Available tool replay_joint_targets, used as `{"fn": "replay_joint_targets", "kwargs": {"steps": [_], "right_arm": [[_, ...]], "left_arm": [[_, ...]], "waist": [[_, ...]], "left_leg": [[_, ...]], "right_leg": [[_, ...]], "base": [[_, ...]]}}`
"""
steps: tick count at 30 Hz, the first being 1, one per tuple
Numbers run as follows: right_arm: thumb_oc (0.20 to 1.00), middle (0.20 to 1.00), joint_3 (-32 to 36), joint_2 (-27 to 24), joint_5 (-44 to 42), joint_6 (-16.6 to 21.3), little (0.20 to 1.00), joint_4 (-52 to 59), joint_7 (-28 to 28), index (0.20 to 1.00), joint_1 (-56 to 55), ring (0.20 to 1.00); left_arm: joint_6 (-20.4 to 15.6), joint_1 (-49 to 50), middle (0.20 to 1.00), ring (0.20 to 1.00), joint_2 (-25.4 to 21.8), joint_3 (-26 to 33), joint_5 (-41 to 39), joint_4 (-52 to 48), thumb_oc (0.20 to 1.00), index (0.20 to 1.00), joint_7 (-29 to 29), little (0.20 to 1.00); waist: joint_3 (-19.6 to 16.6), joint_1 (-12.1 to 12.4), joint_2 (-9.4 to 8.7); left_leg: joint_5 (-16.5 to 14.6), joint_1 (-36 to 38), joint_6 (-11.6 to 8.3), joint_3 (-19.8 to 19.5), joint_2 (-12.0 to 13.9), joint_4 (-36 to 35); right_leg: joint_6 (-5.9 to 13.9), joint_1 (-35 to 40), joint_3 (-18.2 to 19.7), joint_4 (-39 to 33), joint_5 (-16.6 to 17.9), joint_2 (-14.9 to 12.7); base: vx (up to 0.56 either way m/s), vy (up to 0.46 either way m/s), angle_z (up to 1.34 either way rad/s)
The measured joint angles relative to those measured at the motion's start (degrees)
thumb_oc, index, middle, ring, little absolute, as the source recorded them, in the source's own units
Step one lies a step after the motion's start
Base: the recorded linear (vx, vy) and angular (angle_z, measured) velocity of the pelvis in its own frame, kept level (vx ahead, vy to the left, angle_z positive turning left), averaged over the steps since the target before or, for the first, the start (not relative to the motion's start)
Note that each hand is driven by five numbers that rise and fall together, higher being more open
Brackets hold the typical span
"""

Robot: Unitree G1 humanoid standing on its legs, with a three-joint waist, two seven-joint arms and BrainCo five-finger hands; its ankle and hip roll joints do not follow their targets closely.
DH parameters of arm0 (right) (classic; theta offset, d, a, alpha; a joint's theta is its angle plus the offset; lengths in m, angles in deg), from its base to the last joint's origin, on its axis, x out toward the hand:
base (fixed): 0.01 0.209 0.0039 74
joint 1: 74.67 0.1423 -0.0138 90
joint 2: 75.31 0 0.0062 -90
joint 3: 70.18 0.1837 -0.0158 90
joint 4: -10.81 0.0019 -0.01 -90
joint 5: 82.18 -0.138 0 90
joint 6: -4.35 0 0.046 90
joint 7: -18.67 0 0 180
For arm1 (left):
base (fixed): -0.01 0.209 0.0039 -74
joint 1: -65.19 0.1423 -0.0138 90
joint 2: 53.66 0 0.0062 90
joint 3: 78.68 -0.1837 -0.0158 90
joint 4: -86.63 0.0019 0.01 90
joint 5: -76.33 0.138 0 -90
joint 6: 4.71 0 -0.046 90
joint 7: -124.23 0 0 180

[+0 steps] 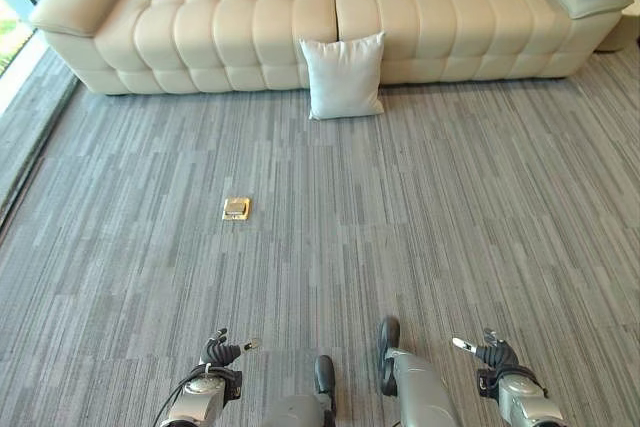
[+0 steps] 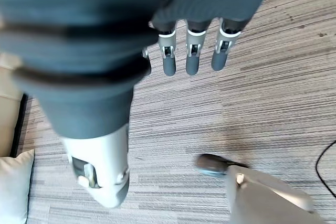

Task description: Pick up all the scattered cushions and arrange them neatly on the sofa.

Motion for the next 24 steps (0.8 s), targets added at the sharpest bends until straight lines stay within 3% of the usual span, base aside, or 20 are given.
{"fn": "replay_joint_targets", "kwargs": {"steps": [3,4,5,7,8,9,10,11,12,14,15,17,19,20,21,23,24], "right_arm": [[1.0,1.0,-0.04,0.22,0.02,-0.01,1.0,-0.15,0.24,1.0,-1.83,1.0],[1.0,1.0,-0.05,0.21,0.02,0.0,1.0,-0.29,0.23,1.0,-2.66,1.0],[1.0,1.0,-0.07,0.09,0.02,-0.01,1.0,-1.05,0.23,1.0,-3.57,1.0],[1.0,1.0,-0.12,-0.24,-0.01,-0.04,1.0,-1.55,0.17,1.0,-4.4,1.0],[1.0,1.0,-0.11,-0.79,-0.03,0.0,1.0,-1.41,0.16,1.0,-4.91,1.0],[1.0,1.0,-0.13,-1.2,-0.05,0.13,1.0,-1.22,0.14,1.0,-4.74,1.0],[1.0,1.0,-0.05,-1.95,-0.19,0.25,1.0,-1.3,0.15,1.0,-3.92,1.0],[1.0,1.0,-0.08,-2.32,-0.28,0.37,1.0,-1.28,0.11,1.0,-3.79,1.0],[1.0,1.0,-0.14,-2.64,-0.37,0.36,1.0,-1.27,0.05,1.0,-3.6,1.0],[1.0,1.0,-0.24,-3.09,-0.64,0.57,1.0,-1.55,-0.1,1.0,-3.34,1.0],[1.0,1.0,-0.34,-3.44,-0.82,0.67,1.0,-1.03,-0.19,1.0,-2.56,1.0],[1.0,1.0,-0.73,-3.41,-1.19,0.64,1.0,-1.36,-0.29,1.0,-1.78,1.0],[1.0,1.0,-1.88,-3.11,-1.2,0.77,1.0,-1.44,-0.33,1.0,-2.14,1.0],[1.0,1.0,-2.03,-2.25,-1.25,0.54,1.0,-2.13,-0.28,1.0,-1.99,1.0],[1.0,1.0,-1.93,-1.75,-1.26,0.47,1.0,-2.31,-0.26,1.0,-1.78,1.0],[1.0,1.0,-2.12,-0.94,-1.26,0.17,1.0,-2.43,-0.21,1.0,-1.62,1.0],[1.0,1.0,-2.23,-1.01,-1.23,0.14,1.0,-2.51,-0.2,1.0,-1.71,1.0]], "left_arm": [[-0.04,0.43,1.0,1.0,0.09,-0.06,0.01,-0.08,1.0,1.0,-0.21,1.0],[-0.04,0.5,1.0,1.0,0.27,-0.19,0.01,-0.09,1.0,1.0,-0.21,1.0],[-0.03,0.73,1.0,1.0,1.28,-0.28,0.01,-0.18,1.0,1.0,-0.17,1.0],[-0.06,1.46,1.0,1.0,2.08,-0.3,-0.01,-0.2,1.0,1.0,-0.07,1.0],[-0.18,1.48,1.0,1.0,2.27,-0.26,-0.03,-0.18,1.0,1.0,0.15,1.0],[-0.17,1.47,1.0,1.0,2.44,-0.25,-0.05,-0.17,1.0,1.0,0.27,1.0],[-0.22,1.25,1.0,1.0,2.7,-0.31,-0.06,0.01,1.0,1.0,0.65,1.0],[-0.21,1.24,1.0,1.0,2.83,-0.26,-0.07,-0.02,1.0,1.0,0.73,1.0],[-0.21,1.39,1.0,1.0,2.92,-0.25,-0.07,-0.03,1.0,1.0,0.92,1.0],[-0.3,1.2,1.0,1.0,3.29,-0.31,-0.11,0.56,1.0,1.0,0.97,1.0],[-0.37,1.24,1.0,1.0,3.49,-0.28,-0.15,1.04,1.0,1.0,1.0,1.0],[-0.28,0.29,1.0,1.0,3.61,-0.31,-0.19,1.95,1.0,1.0,0.99,1.0],[-0.19,0.46,1.0,1.0,3.18,-0.25,-0.2,2.27,1.0,1.0,0.95,1.0],[-0.53,-0.15,1.0,1.0,2.43,-0.28,-0.19,0.97,1.0,1.0,0.94,1.0],[-0.66,-0.42,1.0,1.0,2.08,-0.31,-0.19,0.73,1.0,1.0,0.95,1.0],[-0.14,-0.99,1.0,1.0,1.67,-0.37,-0.2,1.34,1.0,1.0,0.97,1.0],[-0.04,-0.94,1.0,1.0,1.69,-0.37,-0.2,1.64,1.0,1.0,0.98,1.0]], "waist": [[-0.46,-0.26,-0.94],[-0.77,-0.34,-1.15],[-2.0,-0.42,0.64],[-3.51,-1.32,2.72],[-4.75,-1.66,2.78],[-5.21,-1.74,3.02],[-5.51,-1.78,3.09],[-5.77,-1.8,2.75],[-5.78,-1.56,2.74],[-6.04,-1.75,2.47],[-6.16,-1.26,2.55],[-5.97,-1.0,3.15],[-5.19,-1.12,1.77],[-4.27,-0.92,-0.08],[-3.74,-0.92,-0.76],[-2.02,-0.92,-2.81],[-1.47,-0.91,-2.81]], "left_leg": [[-2.82,3.96,-1.88,-1.21,0.19,-0.41],[-3.87,5.12,-2.69,-1.91,0.51,-0.4],[-5.42,6.23,-4.07,-2.72,3.16,-0.41],[-6.59,7.25,-5.69,-4.25,6.27,-0.24],[-6.84,7.84,-6.78,-3.6,7.49,2.64],[-6.79,7.84,-6.83,-3.57,8.02,3.78],[-7.36,6.24,-8.35,-3.53,8.69,9.73],[-7.77,4.48,-10.16,-2.78,8.83,14.72],[-7.87,3.63,-10.76,-2.41,9.08,18.79],[-7.75,-2.21,-14.57,-2.55,9.59,34.13],[-6.48,-8.23,-16.51,-3.56,8.19,42.96],[-5.87,-13.0,-15.91,-2.86,7.63,49.74],[-6.35,-14.53,-14.56,-1.99,7.35,48.7],[-6.41,-17.4,-12.6,-1.14,7.17,43.04],[-6.24,-18.77,-11.98,-0.83,6.92,39.24],[-3.06,-17.93,-8.56,-0.82,4.39,18.18],[-1.51,-17.99,-8.44,-1.19,4.42,14.04]], "right_leg": [[-0.03,2.81,-1.56,-0.24,0.82,-0.35],[-1.58,3.71,-1.37,0.4,2.34,-0.13],[-2.83,4.18,-1.67,2.03,3.76,2.0],[-2.91,5.77,-1.84,2.07,3.7,4.91],[-4.79,7.35,-2.94,1.81,6.9,6.13],[-7.48,8.29,-3.09,1.81,5.88,6.86],[-9.53,10.54,-3.47,0.51,4.79,7.56],[-10.53,11.77,-3.54,-0.09,5.04,7.67],[-11.46,13.33,-3.32,-0.42,4.54,7.88],[-13.47,15.61,-4.42,-0.85,4.39,8.08],[-15.51,16.2,-3.51,-0.91,2.79,8.07],[-15.85,17.36,-2.97,-1.0,2.65,8.81],[-17.67,19.33,-3.07,-1.01,1.08,8.75],[-18.91,20.41,-3.32,-1.1,-1.07,8.21],[-18.63,20.56,-3.02,-1.19,-1.87,7.87],[-16.26,21.79,-3.63,-1.16,-1.43,6.65],[-15.72,22.57,-3.59,-1.17,-1.76,6.56]], "base": [[0.34,-0.118,0.2],[0.68,-0.234,0.36],[0.69,-0.259,0.38],[0.46,-0.19,0.46],[0.38,-0.199,0.34],[0.48,-0.277,0.3],[0.38,-0.265,0.14],[0.24,-0.178,0.07],[0.2,-0.172,0.05],[0.16,-0.16,0.02],[0.27,-0.194,-0.18],[0.24,-0.164,-0.29],[0.25,-0.113,0.05],[0.36,-0.069,0.22],[0.28,-0.031,0.2],[0.27,0.018,0.06],[0.48,0.046,-0.11]]}}
